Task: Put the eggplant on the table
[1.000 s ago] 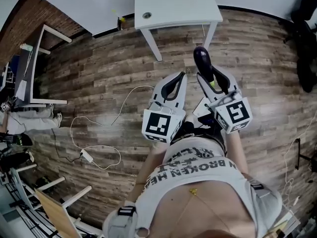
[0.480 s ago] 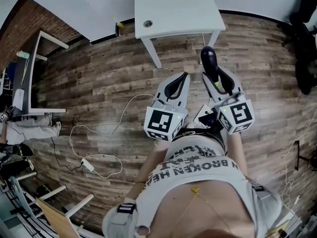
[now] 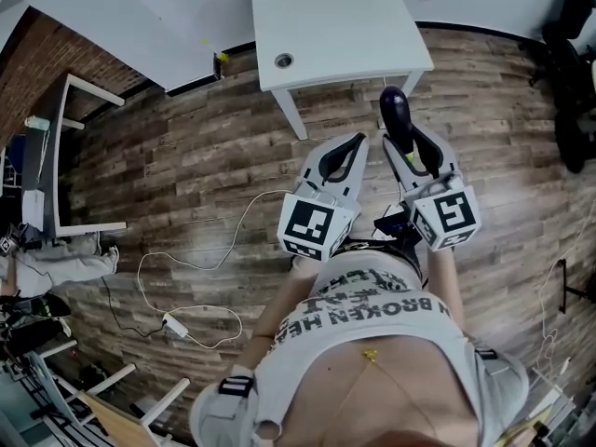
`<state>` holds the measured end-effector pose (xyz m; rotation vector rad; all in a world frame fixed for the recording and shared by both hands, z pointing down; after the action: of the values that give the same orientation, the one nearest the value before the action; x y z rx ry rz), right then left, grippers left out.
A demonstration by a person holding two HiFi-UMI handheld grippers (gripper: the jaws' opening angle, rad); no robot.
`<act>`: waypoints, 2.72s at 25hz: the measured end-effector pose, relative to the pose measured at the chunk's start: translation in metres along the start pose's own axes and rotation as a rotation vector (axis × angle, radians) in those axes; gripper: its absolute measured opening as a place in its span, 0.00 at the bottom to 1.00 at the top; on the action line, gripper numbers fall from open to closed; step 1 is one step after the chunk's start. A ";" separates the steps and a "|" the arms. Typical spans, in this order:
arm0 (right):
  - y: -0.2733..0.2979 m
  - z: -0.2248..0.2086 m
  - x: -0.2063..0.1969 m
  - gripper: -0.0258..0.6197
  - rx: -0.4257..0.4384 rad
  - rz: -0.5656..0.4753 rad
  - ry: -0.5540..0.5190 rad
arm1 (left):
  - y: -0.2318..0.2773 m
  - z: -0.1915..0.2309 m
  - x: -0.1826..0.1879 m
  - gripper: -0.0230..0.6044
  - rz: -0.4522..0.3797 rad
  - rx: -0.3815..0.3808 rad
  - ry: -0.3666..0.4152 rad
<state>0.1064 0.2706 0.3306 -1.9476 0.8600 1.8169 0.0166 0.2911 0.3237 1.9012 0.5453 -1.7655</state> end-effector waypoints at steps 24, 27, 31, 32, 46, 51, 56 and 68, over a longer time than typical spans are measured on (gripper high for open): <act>0.085 0.023 -0.008 0.31 -0.098 0.052 -0.019 | -0.015 0.124 -0.023 0.05 0.014 0.010 -0.022; 0.094 0.019 -0.007 0.31 -0.097 0.059 -0.021 | -0.012 0.135 -0.021 0.05 0.007 0.026 -0.027; 0.111 0.011 -0.001 0.31 -0.073 0.053 -0.034 | 0.001 0.147 -0.022 0.05 0.008 0.047 -0.032; 0.115 0.007 0.001 0.31 -0.069 0.052 -0.036 | 0.006 0.149 -0.021 0.05 0.009 0.051 -0.031; 0.179 -0.069 0.018 0.31 -0.005 0.058 -0.015 | 0.094 0.185 -0.009 0.05 0.013 0.099 -0.026; 0.192 -0.090 0.022 0.31 0.012 0.062 -0.006 | 0.115 0.191 -0.008 0.05 0.036 0.114 -0.026; 0.200 -0.110 0.028 0.31 0.036 0.062 -0.010 | 0.133 0.192 -0.003 0.05 0.038 0.144 -0.018; 0.199 -0.162 0.034 0.31 0.090 0.059 -0.022 | 0.177 0.176 0.002 0.05 0.049 0.205 -0.013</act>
<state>0.1057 0.0119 0.3475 -1.8615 0.9847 1.7967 -0.0198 0.0437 0.3272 2.0190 0.3200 -1.8616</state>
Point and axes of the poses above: the fingertips, and each gripper's own axes: y forward along the fingers, z to its left, x out of its top, the point moved 3 cm from there along -y, backward along the fingers, and after that the axes turned 9 degrees about y, right-handed, at the moved point
